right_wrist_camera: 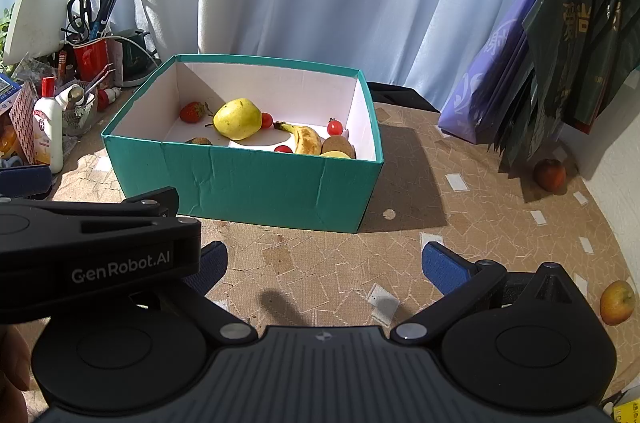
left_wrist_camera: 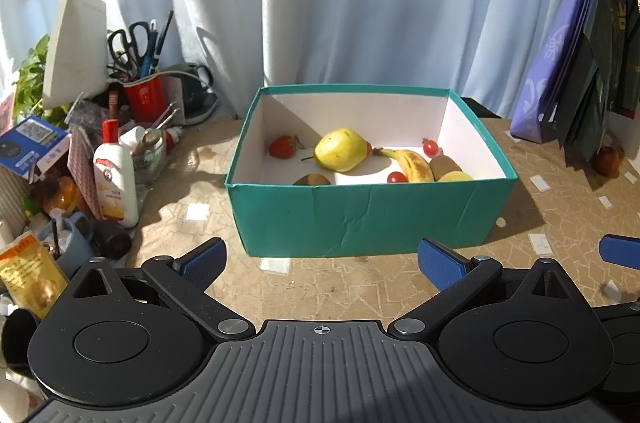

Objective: Organize fruits

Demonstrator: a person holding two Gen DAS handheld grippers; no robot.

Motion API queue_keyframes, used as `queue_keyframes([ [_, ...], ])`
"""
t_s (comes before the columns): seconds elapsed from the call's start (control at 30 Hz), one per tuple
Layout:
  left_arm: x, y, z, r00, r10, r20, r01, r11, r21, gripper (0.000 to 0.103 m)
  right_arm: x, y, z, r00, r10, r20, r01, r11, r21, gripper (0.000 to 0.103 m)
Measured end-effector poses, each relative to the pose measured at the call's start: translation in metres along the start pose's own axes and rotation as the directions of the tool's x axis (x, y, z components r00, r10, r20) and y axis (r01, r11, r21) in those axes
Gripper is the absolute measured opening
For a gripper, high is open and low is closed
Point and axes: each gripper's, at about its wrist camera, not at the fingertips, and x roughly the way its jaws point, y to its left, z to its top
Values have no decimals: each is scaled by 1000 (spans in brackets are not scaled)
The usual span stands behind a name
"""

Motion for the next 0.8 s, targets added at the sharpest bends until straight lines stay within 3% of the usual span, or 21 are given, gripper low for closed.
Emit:
queue_keyframes([
  [0.8,0,0,2,1000,3,-1,-3,1000,6,103,1,2,1,1000,0,-2,0,1000,-1,103],
])
